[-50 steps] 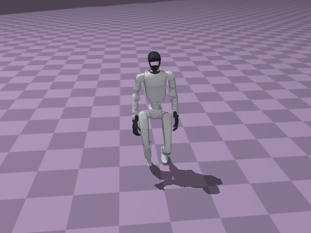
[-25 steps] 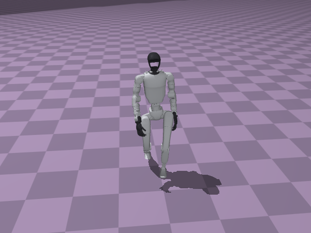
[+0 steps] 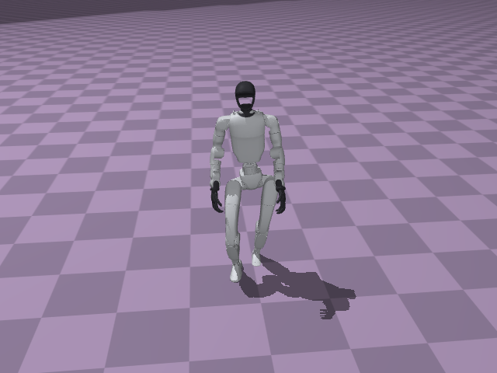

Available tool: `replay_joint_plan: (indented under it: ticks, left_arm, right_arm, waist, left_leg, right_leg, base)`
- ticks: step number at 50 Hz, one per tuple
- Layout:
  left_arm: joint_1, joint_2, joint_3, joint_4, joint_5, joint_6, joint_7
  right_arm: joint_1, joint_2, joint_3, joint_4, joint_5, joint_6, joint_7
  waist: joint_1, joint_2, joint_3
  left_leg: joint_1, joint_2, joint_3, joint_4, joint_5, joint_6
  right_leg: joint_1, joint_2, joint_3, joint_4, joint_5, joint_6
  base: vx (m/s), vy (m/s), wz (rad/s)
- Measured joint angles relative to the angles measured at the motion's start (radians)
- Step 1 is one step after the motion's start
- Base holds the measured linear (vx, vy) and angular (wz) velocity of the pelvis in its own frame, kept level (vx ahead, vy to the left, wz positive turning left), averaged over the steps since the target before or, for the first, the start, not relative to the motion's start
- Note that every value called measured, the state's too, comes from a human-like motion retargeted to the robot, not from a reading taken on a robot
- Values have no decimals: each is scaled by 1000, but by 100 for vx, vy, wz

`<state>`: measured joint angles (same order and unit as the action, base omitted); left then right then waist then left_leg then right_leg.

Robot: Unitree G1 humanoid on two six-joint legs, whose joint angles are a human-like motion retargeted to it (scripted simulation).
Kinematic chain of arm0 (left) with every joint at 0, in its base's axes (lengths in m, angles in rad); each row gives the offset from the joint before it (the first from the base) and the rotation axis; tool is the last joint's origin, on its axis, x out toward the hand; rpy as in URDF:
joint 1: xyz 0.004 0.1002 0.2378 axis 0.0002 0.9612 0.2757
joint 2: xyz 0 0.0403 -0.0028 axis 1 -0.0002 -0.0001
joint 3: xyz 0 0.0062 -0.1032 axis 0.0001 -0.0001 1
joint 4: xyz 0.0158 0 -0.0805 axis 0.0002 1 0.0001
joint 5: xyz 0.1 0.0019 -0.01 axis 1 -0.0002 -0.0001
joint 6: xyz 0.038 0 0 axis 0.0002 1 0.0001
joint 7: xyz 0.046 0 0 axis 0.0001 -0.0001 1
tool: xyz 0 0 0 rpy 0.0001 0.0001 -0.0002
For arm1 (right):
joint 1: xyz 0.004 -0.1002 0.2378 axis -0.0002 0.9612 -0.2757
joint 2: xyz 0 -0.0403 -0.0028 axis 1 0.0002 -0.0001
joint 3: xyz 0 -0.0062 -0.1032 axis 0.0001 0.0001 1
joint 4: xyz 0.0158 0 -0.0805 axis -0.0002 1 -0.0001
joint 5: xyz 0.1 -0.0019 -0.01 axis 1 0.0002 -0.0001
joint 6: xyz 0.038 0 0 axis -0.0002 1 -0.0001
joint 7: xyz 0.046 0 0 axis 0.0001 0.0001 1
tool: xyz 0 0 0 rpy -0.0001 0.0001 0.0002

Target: Walk

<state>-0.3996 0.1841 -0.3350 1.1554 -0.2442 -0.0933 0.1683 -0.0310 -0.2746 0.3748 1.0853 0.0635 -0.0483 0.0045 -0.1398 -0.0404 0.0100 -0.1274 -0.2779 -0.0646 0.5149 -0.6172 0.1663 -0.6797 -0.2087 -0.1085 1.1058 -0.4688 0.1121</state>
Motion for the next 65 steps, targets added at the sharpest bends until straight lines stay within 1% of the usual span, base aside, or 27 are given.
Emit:
replay_joint_plan:
  ticks: [3,5,7,11,14,17,20,22,25,30,33,36,40,45,48,50,53,55,57,59,63,65]
  left_arm:
    - [-24,4,-5,-26,3,-12,3]
    - [-22,1,-13,-38,10,-21,4]
    - [-29,3,-16,-47,15,-25,1]
    - [-5,-6,-30,-60,26,-32,-3]
    - [37,-19,-37,-58,29,-33,-12]
    - [88,-33,-41,-39,33,-31,-26]
    - [146,-47,-49,-9,46,-26,-40]
    - [183,-55,-55,14,60,-19,-49]
    - [232,-60,-65,51,81,-6,-64]
    - [304,-58,-60,104,106,10,-87]
    - [350,-55,-42,124,109,11,-99]
    - [395,-54,-21,136,100,6,-111]
    - [447,-53,6,146,84,-1,-122]
    - [483,-53,30,149,78,-4,-123]
    - [491,-51,36,148,78,-5,-118]
    - [484,-48,41,153,78,-1,-117]
    - [494,-58,36,167,78,2,-113]
    - [476,-59,36,181,75,6,-112]
    - [465,-64,33,185,72,10,-108]
    - [440,-65,31,190,67,16,-104]
    - [389,-66,24,180,61,24,-92]
    - [354,-63,20,168,59,28,-83]
  right_arm:
    - [1,-2,-8,1,7,1,-11]
    - [11,0,-10,2,8,0,-17]
    - [3,-3,-14,8,9,-1,-21]
    - [15,3,-8,18,12,-6,-35]
    - [17,7,1,32,17,-10,-50]
    - [10,7,14,51,22,-16,-64]
    - [0,8,23,58,24,-17,-76]
    - [-9,6,27,55,19,-18,-86]
    - [-29,1,30,46,6,-19,-97]
    - [-78,-12,32,25,-17,-24,-110]
    - [-109,-20,32,8,-23,-30,-116]
    - [-135,-26,32,-14,-23,-38,-119]
    - [-160,-31,31,-49,-18,-50,-122]
    - [-171,-34,26,-84,-20,-60,-123]
    - [-162,-31,28,-94,-24,-61,-120]
    - [-164,-28,27,-95,-26,-58,-113]
    - [-144,-11,36,-91,-34,-55,-107]
    - [-132,4,38,-78,-40,-51,-94]
    - [-104,17,46,-58,-46,-45,-83]
    - [-85,28,51,-33,-51,-40,-65]
    - [-40,48,61,13,-60,-26,-27]
    - [-24,53,60,31,-65,-18,-12]
  waist:
    - [2,31,-1]
    - [1,30,1]
    - [13,68,-4]
    - [23,84,-3]
    - [33,113,-2]
    - [44,165,2]
    - [63,204,3]
    - [81,221,1]
    - [111,225,2]
    - [162,203,12]
    - [187,186,21]
    - [205,170,31]
    - [220,147,36]
    - [224,109,27]
    - [222,94,23]
    - [217,61,15]
    - [211,47,11]
    - [207,13,6]
    - [196,-3,1]
    - [184,-35,-8]
    - [149,-86,-26]
    - [131,-100,-34]
  left_leg:
    - [41,38,2,-12,-19,-9]
    - [48,40,9,34,-46,-13]
    - [65,82,4,40,-66,-23]
    - [70,98,-2,182,-123,-38]
    - [69,132,-6,308,-133,-65]
    - [46,198,-5,469,-89,-115]
    - [-22,262,5,672,26,-173]
    - [-84,298,12,800,109,-197]
    - [-185,332,21,953,176,-196]
    - [-356,344,33,1064,144,-144]
    - [-442,332,39,1030,112,-121]
    - [-508,311,45,936,89,-109]
    - [-566,273,53,747,64,-104]
    - [-591,194,43,454,56,-108]
    - [-599,153,27,368,51,-107]
    - [-582,115,33,300,75,-98]
    - [-584,88,37,358,83,-86]
    - [-558,56,53,351,107,-73]
    - [-549,33,61,391,106,-57]
    - [-524,-3,74,387,110,-38]
    - [-481,-69,91,379,89,3]
    - [-453,-88,91,361,74,19]
  right_leg:
    - [-8,63,-5,-184,27,27]
    - [-20,80,8,-239,24,43]
    - [5,136,-5,-348,54,43]
    - [11,170,-5,-308,60,31]
    - [35,206,-20,-263,69,7]
    - [81,265,-48,-260,78,-25]
    - [116,317,-65,-255,59,-64]
    - [142,344,-68,-263,39,-88]
    - [190,367,-56,-285,6,-110]
    - [299,376,-19,-362,-28,-113]
    - [373,373,1,-410,-41,-106]
    - [443,363,13,-450,-52,-97]
    - [525,341,20,-496,-68,-85]
    - [598,293,14,-535,-90,-70]
    - [611,268,8,-483,-119,-62]
    - [624,232,13,-462,-133,-52]
    - [629,210,16,-358,-160,-40]
    - [641,173,26,-311,-159,-22]
    - [634,149,30,-224,-140,-2]
    - [614,111,41,-130,-90,28]
    - [517,34,60,125,72,83]
    - [450,-1,65,245,134,86]
  base:
    - [0,0,0]
    - [0,0,0]
    - [0,0,0]
    - [0,0,0]
    - [0,0,0]
    - [0,0,0]
    - [0,0,0]
    - [0,0,0]
    - [0,0,0]
    - [0,0,0]
    - [0,0,0]
    - [0,0,0]
    - [0,0,0]
    - [0,0,4]
    - [-3,-1,21]
    - [1,0,26]
    - [1,1,25]
    - [4,3,26]
    - [2,4,30]
    - [2,4,30]
    - [-1,4,28]
    - [-1,4,19]
